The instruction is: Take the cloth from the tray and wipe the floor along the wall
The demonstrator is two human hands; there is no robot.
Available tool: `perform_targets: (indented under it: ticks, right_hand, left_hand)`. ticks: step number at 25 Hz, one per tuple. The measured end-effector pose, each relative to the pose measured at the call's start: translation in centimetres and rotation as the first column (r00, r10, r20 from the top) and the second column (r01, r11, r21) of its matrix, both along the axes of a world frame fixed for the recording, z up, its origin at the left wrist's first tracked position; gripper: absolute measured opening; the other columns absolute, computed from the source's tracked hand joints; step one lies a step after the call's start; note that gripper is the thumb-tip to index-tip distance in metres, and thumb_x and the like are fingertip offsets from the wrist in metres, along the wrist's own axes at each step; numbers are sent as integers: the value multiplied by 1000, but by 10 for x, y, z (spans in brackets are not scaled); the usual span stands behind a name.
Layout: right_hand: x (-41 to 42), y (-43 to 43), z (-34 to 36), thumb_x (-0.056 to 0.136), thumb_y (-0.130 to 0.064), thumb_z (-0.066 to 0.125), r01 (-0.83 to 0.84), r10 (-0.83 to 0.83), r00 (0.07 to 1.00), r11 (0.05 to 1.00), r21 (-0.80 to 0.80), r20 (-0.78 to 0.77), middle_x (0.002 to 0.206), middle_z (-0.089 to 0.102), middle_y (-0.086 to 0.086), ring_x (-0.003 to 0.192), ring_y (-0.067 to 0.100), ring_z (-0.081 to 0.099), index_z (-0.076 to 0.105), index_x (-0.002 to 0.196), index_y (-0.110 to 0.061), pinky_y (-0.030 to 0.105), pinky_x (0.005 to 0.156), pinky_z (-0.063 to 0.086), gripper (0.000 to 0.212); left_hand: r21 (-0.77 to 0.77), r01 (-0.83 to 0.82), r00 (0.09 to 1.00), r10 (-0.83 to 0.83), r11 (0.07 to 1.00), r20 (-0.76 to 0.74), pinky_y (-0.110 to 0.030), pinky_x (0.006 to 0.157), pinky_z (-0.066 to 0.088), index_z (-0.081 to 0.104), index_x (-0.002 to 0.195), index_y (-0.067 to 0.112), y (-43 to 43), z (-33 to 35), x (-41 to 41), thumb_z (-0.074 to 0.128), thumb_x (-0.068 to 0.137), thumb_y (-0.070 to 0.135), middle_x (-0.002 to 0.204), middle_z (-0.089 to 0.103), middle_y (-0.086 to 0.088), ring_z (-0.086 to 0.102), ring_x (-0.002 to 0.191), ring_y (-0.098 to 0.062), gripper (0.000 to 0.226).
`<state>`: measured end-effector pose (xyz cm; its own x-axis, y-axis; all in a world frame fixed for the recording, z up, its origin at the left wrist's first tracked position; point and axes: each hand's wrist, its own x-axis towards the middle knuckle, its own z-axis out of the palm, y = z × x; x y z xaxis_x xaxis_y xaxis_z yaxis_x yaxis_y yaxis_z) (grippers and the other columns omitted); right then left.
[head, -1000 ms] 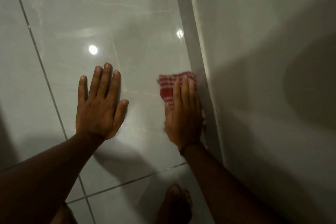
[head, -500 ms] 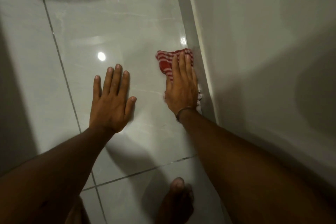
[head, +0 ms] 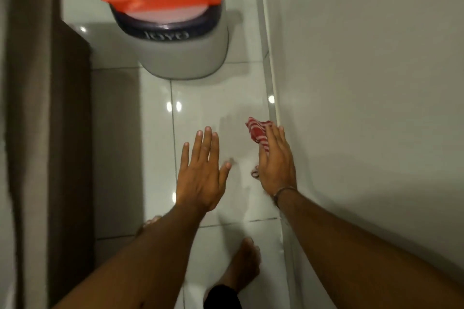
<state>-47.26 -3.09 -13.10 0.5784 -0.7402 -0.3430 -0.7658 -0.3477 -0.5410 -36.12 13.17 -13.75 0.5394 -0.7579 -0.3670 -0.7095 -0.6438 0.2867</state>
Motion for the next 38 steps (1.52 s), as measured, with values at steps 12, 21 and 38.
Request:
perform_targets:
  ticks: [12, 21, 38]
  right_hand:
    - [252, -106, 154, 107, -33, 46, -60, 82, 984, 988, -143, 156, 173, 21, 8, 162, 26, 13, 20, 164, -15, 47, 131, 21, 66]
    - [417, -169, 117, 110, -33, 42, -135, 164, 985, 935, -329, 61, 174, 16, 13, 162, 29, 10, 15, 164, -12, 47, 133, 13, 64]
    - [445, -159, 56, 102, -68, 22, -302, 262, 943, 934, -190, -207, 174, -16, 12, 160, 33, -17, -13, 164, -19, 54, 131, -4, 86]
  left_hand:
    - [-171, -65, 991, 84, 983, 105, -54, 138, 3, -2, 173, 13, -112, 137, 228, 15, 111, 56, 183, -5, -10, -4, 170, -29, 77]
    - [-171, -94, 989, 112, 981, 98, -59, 137, 8, 13, 174, 8, -151, 93, 315, 25, 112, 51, 184, 5, -13, 2, 170, -31, 76]
    - [-179, -87, 993, 100, 980, 65, -59, 137, 8, 16, 174, 10, -161, 65, 339, 22, 112, 57, 183, 11, -13, 5, 170, -29, 78]
